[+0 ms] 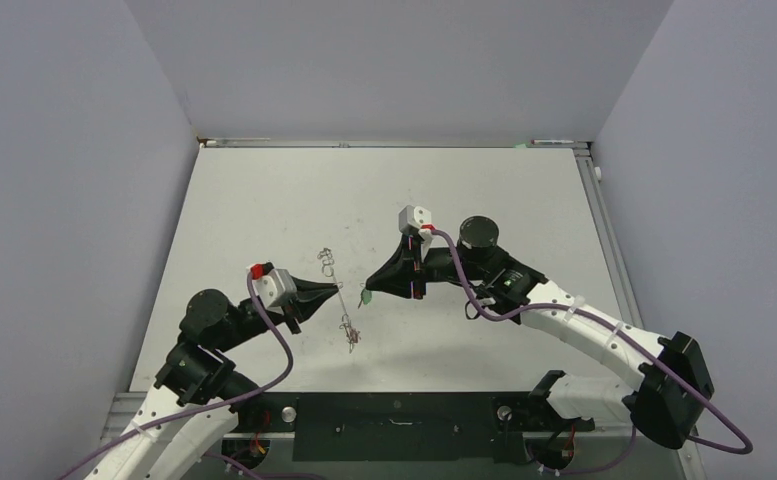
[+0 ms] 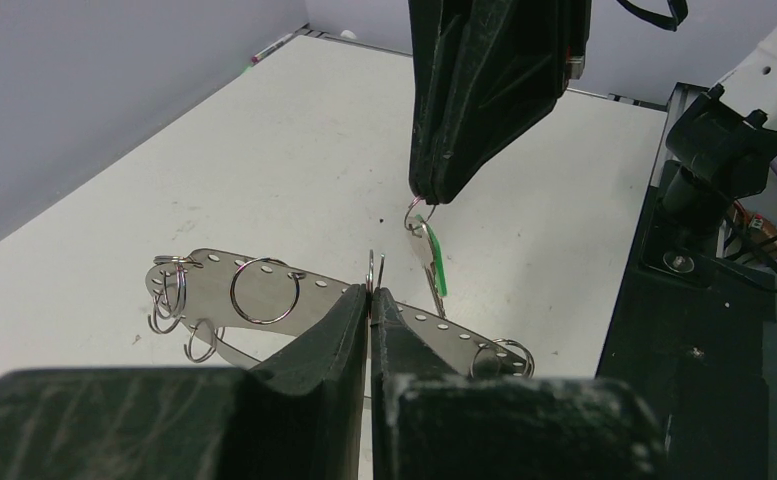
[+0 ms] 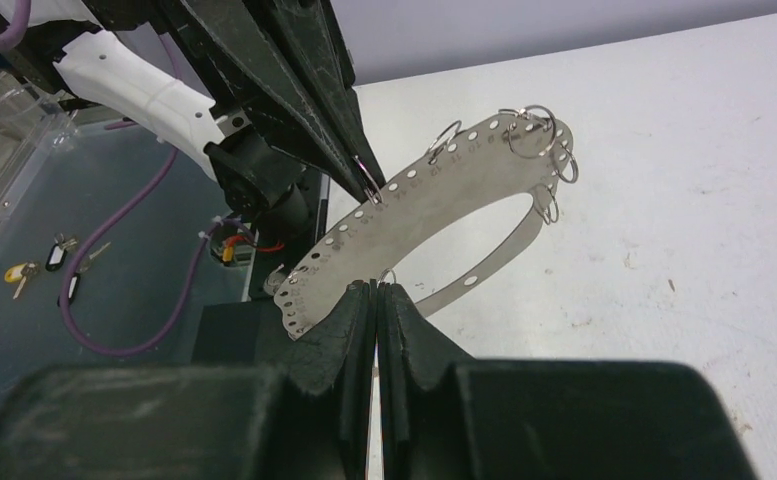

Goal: Put the keys on the keyring

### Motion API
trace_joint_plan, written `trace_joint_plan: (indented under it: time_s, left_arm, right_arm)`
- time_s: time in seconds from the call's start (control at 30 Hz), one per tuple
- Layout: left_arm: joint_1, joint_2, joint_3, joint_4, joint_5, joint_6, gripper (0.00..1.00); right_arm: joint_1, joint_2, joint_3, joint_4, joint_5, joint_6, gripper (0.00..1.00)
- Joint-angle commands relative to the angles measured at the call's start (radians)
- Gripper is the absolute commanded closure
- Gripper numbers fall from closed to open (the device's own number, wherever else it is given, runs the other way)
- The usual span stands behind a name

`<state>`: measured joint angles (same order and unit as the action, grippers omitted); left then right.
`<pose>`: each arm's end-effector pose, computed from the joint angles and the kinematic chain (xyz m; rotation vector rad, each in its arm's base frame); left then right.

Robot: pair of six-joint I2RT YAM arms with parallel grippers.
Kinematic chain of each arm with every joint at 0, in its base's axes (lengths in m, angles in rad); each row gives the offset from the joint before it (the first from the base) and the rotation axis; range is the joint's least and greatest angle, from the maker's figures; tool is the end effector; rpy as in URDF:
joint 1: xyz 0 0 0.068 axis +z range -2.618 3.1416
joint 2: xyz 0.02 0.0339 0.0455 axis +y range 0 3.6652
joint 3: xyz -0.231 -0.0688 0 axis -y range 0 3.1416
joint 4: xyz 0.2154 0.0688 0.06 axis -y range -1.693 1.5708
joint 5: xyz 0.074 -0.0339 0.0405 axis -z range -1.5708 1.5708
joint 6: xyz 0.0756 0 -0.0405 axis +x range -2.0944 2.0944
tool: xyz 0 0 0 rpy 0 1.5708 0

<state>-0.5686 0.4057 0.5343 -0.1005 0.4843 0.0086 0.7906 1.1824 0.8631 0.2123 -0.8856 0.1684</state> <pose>0.1113 -0.1129 0.2958 0.8210 1.3777 -0.8108 0.1532 0.2381 0.3036 -1.2165 1.4044 1.4276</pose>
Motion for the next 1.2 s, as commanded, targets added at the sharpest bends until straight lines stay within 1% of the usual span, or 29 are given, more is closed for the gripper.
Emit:
trace_joint_plan:
  time_s: [0.0,0.5,1.17]
  left_arm:
    - [-0.011,0.002,0.010,0.081,0.020,-0.002,1.00]
    - [-0.013,0.001,0.009,0.082,0.022,-0.002,1.00]
    - [-0.020,-0.002,0.007,0.082,0.022,-0.002,1.00]
  right_arm:
    - [0.013,0.034,0.050,0.128,-0.057,0.006,0.95]
    - [0.051,0.081,0.065,0.264,-0.106,0.077,0.95]
    - [0.076,0.116,0.086,0.276,-0.060,0.071,0.95]
